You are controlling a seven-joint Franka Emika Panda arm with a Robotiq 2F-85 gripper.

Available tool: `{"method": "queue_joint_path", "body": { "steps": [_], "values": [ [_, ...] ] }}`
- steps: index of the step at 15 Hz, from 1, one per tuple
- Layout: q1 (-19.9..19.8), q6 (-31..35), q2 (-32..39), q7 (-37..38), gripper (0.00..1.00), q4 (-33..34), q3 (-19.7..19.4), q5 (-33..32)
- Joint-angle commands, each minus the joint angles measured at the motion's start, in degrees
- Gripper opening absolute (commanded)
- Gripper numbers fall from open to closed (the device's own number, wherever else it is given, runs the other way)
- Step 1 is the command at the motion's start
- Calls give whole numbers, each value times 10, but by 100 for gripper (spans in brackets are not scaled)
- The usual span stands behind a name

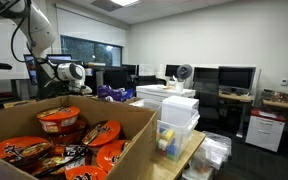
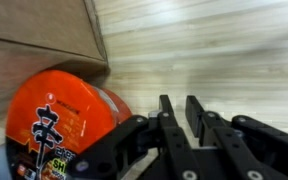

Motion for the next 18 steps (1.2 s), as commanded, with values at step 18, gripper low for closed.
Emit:
{"method": "queue_joint_path", "body": {
  "steps": [18],
  "values": [
    [40,-99,-112,24,4,-1,16,-28]
  ]
}}
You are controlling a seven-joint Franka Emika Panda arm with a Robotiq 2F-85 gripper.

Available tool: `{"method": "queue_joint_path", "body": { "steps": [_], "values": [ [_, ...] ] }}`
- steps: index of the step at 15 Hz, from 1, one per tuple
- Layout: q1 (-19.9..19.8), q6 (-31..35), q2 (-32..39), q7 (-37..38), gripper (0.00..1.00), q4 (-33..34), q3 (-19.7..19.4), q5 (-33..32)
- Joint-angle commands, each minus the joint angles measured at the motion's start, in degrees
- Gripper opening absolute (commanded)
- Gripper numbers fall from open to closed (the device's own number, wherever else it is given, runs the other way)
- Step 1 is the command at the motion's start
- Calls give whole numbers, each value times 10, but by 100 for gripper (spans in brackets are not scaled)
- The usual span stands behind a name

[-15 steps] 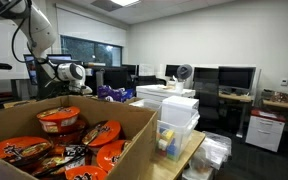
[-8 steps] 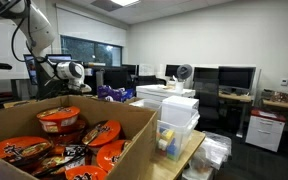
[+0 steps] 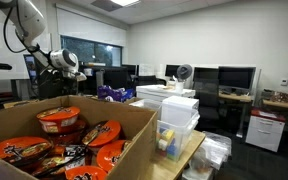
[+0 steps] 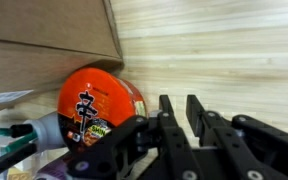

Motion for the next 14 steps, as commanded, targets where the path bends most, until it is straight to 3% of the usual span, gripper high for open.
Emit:
{"method": "queue_joint_path", "body": {
  "steps": [1,14],
  "values": [
    [-2,-16,-56,25,4,-35,4,-19],
    [-20,16,-61,115,4,-76,2,-116]
  ]
}}
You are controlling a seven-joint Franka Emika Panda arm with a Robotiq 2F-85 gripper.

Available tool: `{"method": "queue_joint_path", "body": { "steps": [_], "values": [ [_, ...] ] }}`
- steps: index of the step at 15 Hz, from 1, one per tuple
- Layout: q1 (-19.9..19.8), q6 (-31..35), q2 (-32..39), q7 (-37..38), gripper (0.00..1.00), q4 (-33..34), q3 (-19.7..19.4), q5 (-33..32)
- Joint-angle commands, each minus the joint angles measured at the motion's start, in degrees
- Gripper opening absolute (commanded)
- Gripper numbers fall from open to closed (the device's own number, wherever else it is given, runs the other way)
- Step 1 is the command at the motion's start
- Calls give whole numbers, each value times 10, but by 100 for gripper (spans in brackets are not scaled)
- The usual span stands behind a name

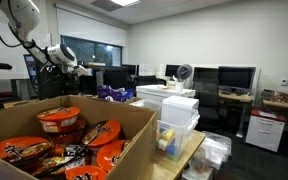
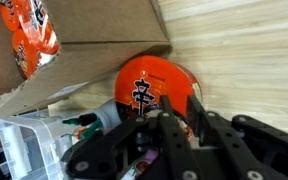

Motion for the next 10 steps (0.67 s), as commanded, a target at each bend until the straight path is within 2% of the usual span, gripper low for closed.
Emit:
{"method": "queue_joint_path", "body": {
  "steps": [1,10],
  "values": [
    [-10,22,-4,29,4,-26,5,-26],
    [-7,15,24,57,4,-24,6,-65]
  ]
}}
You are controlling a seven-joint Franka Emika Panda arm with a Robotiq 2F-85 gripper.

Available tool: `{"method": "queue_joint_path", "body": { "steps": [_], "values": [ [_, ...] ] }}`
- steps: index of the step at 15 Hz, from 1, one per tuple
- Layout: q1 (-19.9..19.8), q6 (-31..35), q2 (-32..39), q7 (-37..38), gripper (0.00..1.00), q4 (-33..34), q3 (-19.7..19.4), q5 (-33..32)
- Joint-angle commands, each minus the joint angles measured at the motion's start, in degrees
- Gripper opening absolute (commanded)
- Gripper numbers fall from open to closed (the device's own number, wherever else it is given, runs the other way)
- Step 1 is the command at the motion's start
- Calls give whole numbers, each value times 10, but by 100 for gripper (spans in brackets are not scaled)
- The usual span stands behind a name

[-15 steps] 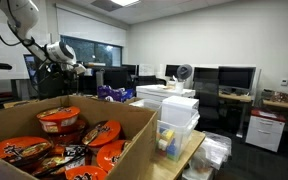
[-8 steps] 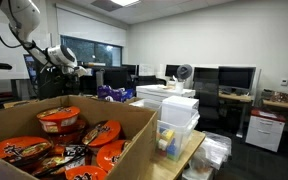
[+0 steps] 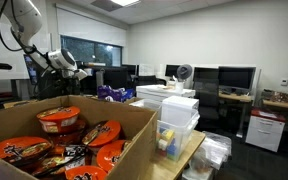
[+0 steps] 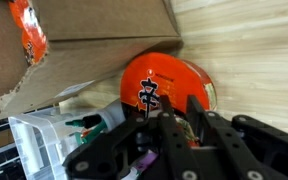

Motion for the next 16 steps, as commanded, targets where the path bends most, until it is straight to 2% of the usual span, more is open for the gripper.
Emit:
{"method": "queue_joint_path", "body": {
  "steps": [1,16],
  "values": [
    [-5,12,6,23,4,-11,6,-23],
    [-1,22,31,27,4,-6,12,-25]
  ]
}}
